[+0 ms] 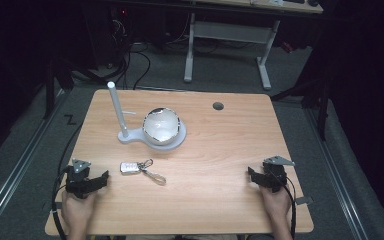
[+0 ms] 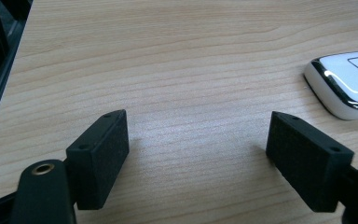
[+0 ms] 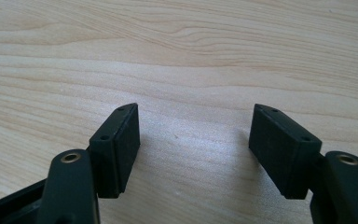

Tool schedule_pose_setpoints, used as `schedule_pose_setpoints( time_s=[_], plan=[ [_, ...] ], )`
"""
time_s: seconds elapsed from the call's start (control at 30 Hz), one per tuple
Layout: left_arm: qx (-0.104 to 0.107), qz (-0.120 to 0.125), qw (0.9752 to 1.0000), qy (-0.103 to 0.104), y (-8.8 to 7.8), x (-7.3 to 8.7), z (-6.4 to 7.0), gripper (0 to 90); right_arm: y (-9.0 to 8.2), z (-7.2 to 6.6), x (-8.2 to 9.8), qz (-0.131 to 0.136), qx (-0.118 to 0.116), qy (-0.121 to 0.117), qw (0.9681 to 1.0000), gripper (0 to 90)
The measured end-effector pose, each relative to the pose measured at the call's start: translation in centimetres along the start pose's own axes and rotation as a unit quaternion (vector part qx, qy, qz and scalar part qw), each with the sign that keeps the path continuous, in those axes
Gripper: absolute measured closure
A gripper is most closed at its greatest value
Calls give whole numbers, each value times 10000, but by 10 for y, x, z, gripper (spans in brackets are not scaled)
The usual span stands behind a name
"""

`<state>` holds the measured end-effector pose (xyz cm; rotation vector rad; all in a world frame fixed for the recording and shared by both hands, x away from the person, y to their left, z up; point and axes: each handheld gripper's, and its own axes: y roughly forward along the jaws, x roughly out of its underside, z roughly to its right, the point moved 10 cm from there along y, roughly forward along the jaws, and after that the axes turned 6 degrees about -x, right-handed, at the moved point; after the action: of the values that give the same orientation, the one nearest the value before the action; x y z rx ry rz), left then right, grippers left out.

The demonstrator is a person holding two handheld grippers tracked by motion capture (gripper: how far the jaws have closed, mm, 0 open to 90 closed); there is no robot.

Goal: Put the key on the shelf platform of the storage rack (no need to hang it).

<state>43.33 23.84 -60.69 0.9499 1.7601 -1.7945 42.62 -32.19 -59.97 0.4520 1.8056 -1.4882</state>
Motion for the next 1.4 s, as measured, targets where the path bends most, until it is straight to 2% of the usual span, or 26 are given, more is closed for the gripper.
schedule_pose_setpoints(
  time_s=[0.33, 0.83, 0.97, 1.07, 1.13, 1.23, 1.27, 1.4],
  plan=[
    [-33, 9, 10000, -47, -1, 0, 1, 232, 0, 0, 0, -2, 1, 0, 10000, 340],
    [340, -72, 9986, 407, -7, 4, 8, 190, 0, 0, 0, -7, -14, -12, 10000, 335],
    [373, 10, 9976, 583, -13, 1, 16, 185, 0, 0, 0, -6, -13, -6, 10000, 334],
    [404, 58, 9972, 631, -17, -2, 22, 186, 0, 0, 0, -5, -15, -10, 10000, 334],
    [475, 119, 9959, 764, -22, -5, 33, 189, 0, 0, 0, -4, -19, -9, 10000, 333],
    [538, 156, 9950, 829, -25, -8, 41, 190, 0, 0, 0, -5, -21, -10, 10000, 333],
    [605, 185, 9938, 910, -27, -11, 48, 189, 0, -1, 0, -6, -24, -3, 10000, 332],
    [730, 206, 9916, 1045, -29, -17, 61, 185, 0, 0, 0, -4, -23, -14, 10000, 332]
  ],
)
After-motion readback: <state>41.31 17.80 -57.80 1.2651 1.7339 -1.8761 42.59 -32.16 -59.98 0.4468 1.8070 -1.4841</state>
